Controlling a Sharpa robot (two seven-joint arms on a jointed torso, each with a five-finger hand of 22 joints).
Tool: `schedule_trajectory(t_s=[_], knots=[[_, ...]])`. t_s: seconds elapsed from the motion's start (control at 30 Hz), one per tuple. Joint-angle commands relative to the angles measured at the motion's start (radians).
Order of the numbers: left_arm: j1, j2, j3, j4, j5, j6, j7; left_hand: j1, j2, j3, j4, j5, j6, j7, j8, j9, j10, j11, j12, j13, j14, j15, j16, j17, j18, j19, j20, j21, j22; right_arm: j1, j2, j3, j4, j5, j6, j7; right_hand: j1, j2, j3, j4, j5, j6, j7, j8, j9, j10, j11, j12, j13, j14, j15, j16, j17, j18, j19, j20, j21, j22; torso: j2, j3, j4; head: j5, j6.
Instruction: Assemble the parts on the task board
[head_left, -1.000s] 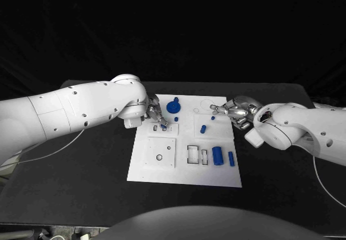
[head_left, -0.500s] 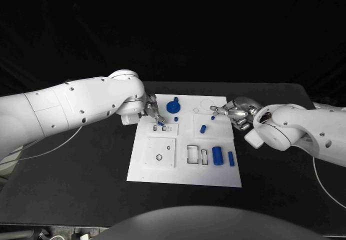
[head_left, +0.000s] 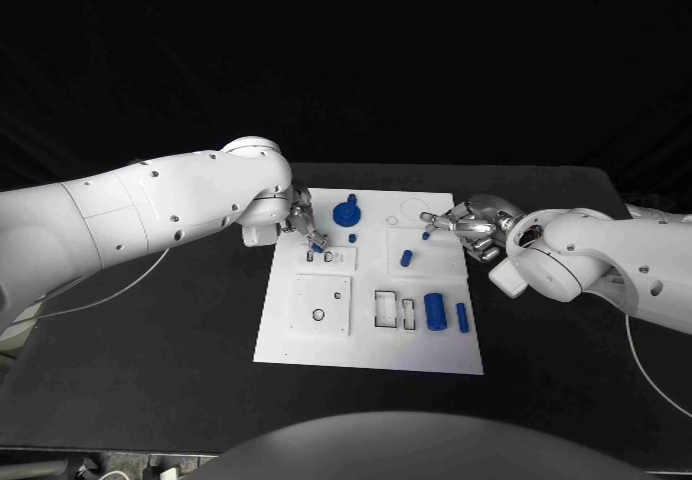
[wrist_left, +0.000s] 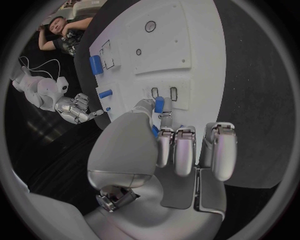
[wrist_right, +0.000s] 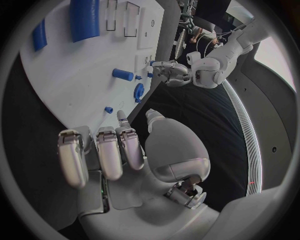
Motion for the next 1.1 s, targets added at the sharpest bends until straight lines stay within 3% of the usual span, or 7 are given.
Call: schedule_trajectory(t_s=[0.03,1.1], knots=[[0.001,0.01,0.0,-0.01,0.009,0.042,-0.021,-0.005,0.004,0.001,0.003,-0.008,0.009,0.0,0.0,0.001,0.108,-0.006,0.002,0.263,0.102,-0.006,0.003,0.263,-0.007,0.105,-0.001,0.002,0.263,-0.001,0.002,0.0,0.001,-0.009,0.014,0.0,0.007,0.003,-0.007,0.002,0.005,0.005,0.005,0.003,0.001,0.105,0.006,0.003,0.263,0.106,0.008,0.004,0.263,-0.014,0.107,0.006,0.004,0.263,0.0,0.0,0.0003,0.0,0.0],[-0.005,0.042,-0.002,-0.022,0.034,0.083,-0.023,-0.012,0.011,0.004,0.007,-0.024,0.01,0.001,-0.003,0.006,0.108,-0.006,0.002,0.263,0.102,-0.007,0.003,0.263,-0.007,0.105,0.002,0.002,0.263,-0.001,0.005,0.0,0.001,-0.009,0.014,0.0,0.007,0.003,-0.007,0.002,0.005,0.005,0.005,0.003,0.001,0.105,0.006,0.003,0.263,0.106,0.008,0.004,0.263,-0.014,0.107,0.006,0.004,0.263,0.0,-0.0005,0.0003,-0.002,0.0]])
